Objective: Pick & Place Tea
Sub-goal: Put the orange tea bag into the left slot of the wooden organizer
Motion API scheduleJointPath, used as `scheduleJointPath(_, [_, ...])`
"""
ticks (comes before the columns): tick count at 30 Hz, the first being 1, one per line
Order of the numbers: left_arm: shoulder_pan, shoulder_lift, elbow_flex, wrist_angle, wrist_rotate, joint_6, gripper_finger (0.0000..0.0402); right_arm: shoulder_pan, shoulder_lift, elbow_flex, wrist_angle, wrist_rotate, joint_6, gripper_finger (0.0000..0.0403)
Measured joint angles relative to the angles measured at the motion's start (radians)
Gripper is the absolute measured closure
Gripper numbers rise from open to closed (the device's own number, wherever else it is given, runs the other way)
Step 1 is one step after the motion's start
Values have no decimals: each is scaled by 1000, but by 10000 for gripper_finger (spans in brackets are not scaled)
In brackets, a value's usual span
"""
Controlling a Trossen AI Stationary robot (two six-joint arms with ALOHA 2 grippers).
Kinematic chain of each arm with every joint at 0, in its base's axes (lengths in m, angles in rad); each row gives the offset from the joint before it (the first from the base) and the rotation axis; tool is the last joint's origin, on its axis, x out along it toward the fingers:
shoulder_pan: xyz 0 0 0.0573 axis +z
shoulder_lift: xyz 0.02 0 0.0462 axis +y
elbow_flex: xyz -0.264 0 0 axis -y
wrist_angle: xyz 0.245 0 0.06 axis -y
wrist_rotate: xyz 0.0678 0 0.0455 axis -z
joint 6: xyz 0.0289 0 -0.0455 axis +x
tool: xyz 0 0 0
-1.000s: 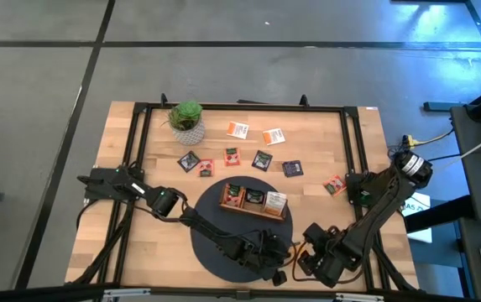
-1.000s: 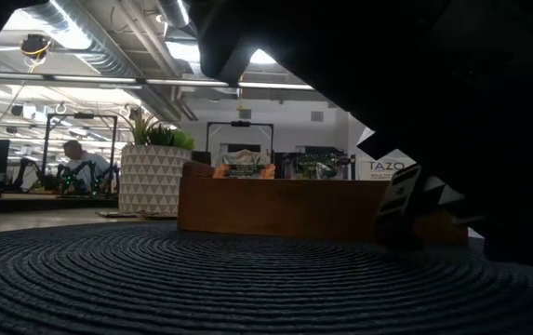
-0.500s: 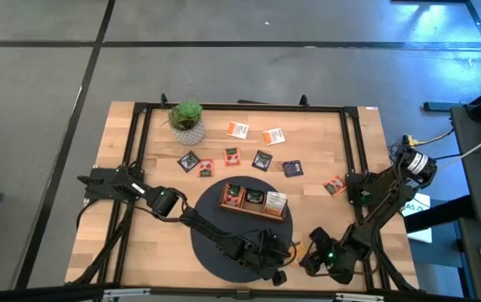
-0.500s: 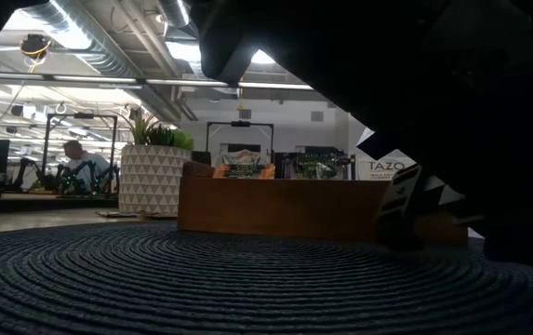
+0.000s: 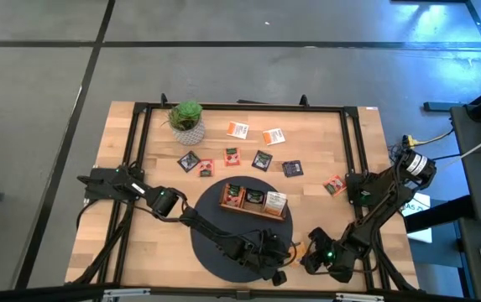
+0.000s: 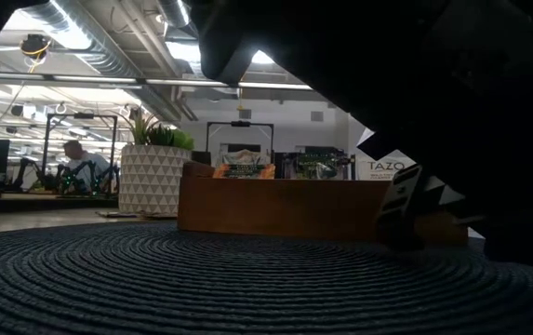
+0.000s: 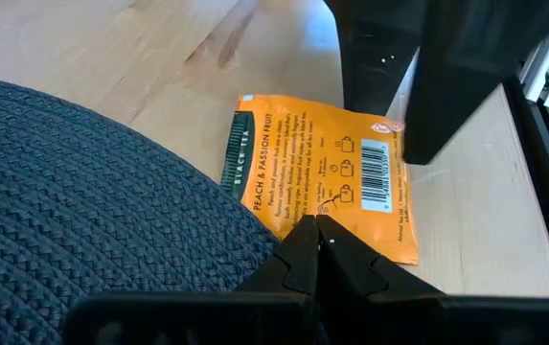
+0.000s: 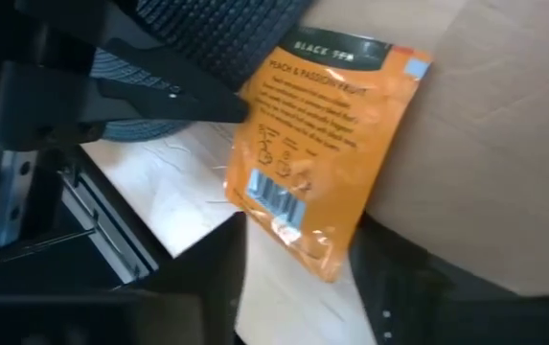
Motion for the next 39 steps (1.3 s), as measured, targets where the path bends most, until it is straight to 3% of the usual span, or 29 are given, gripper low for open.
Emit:
scheduleJointPath(11, [-1, 3, -4, 74, 5, 8, 400, 17, -8, -2, -38, -4, -12, 388])
scheduleJointPath(18, [-1, -64, -8, 84, 23, 155, 400, 44, -93, -4, -126, -5, -28, 398])
scheduleJointPath(24, [1, -194, -5, 79, 6, 454, 400, 71, -232, -4, -188, 17, -66, 399])
scheduleJointPath(31, [-4, -369, -2, 39, -7, 839, 400, 90, -400, -1, 27, 69, -395, 399])
scheduleJointPath(39, [-42, -452, -1, 91, -2, 1177, 399, 89, -443, 0, 543, 76, -914, 399])
